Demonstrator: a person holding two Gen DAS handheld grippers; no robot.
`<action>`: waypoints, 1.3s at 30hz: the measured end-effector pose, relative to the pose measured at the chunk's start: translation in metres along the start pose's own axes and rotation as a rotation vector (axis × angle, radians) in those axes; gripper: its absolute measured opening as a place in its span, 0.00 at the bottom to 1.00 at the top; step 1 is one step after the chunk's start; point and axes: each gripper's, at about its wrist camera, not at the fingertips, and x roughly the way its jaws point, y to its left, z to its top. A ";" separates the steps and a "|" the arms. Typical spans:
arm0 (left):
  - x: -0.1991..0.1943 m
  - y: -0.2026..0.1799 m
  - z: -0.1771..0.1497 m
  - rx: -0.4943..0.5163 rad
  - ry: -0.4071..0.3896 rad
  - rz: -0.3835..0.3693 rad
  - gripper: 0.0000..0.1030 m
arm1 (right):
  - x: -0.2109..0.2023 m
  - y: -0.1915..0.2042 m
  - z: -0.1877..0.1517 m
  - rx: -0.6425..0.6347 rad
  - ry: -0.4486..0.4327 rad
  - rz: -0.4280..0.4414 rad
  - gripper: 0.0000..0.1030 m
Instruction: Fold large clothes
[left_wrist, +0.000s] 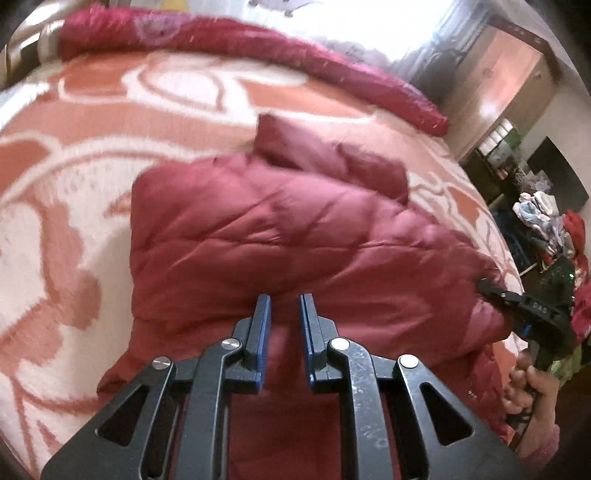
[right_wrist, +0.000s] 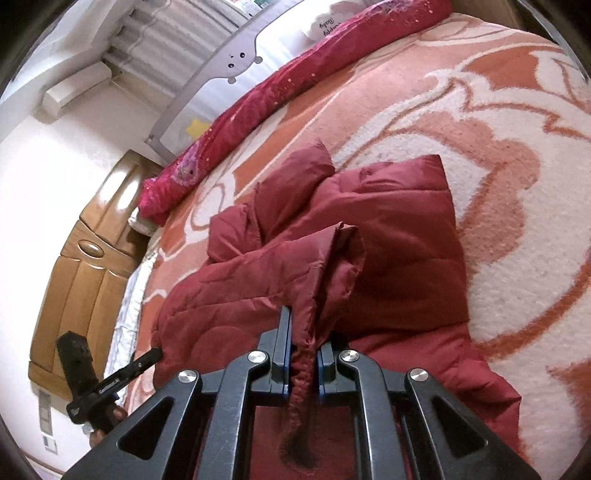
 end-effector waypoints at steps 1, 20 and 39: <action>0.006 0.003 -0.002 -0.010 0.014 -0.004 0.12 | 0.002 -0.002 -0.001 -0.002 0.003 -0.013 0.09; 0.026 -0.004 -0.011 0.023 0.033 0.063 0.13 | -0.010 0.073 -0.026 -0.334 -0.084 -0.214 0.37; 0.025 -0.041 -0.001 0.128 0.060 0.089 0.13 | 0.043 0.022 -0.030 -0.274 0.060 -0.363 0.33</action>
